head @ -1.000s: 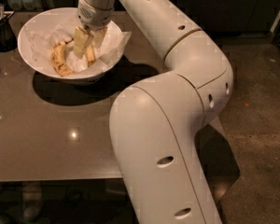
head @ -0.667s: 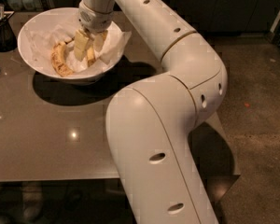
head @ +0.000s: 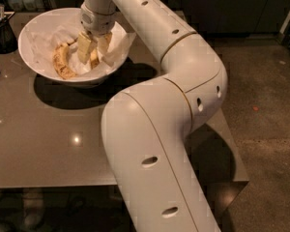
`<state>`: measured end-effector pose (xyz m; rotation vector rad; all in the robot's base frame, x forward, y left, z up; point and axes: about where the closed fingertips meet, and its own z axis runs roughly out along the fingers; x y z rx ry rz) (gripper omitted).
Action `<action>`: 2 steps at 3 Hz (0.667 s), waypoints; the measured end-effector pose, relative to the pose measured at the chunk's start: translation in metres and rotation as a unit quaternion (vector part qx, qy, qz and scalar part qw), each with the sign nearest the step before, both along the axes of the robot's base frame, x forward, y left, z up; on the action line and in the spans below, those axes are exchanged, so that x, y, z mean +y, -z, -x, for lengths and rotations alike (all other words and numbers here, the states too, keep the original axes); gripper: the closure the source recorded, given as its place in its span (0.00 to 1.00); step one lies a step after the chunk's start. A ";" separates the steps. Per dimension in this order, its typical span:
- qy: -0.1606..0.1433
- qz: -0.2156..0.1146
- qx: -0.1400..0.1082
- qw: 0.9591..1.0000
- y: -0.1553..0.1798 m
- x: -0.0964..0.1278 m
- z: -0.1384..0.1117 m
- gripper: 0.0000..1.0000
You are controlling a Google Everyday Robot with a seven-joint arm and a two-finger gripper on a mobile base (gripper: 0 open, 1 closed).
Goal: Pick banana from white bowl
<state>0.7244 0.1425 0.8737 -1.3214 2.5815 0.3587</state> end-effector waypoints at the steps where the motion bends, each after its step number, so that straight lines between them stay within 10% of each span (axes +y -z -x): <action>1: 0.007 0.007 0.002 1.000 0.005 0.000 -0.004 0.44; 2: 0.010 0.013 0.006 1.000 0.011 0.001 -0.006 0.45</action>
Offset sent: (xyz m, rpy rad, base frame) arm -0.0008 -0.0131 -0.0088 -0.0878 0.0773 -0.0142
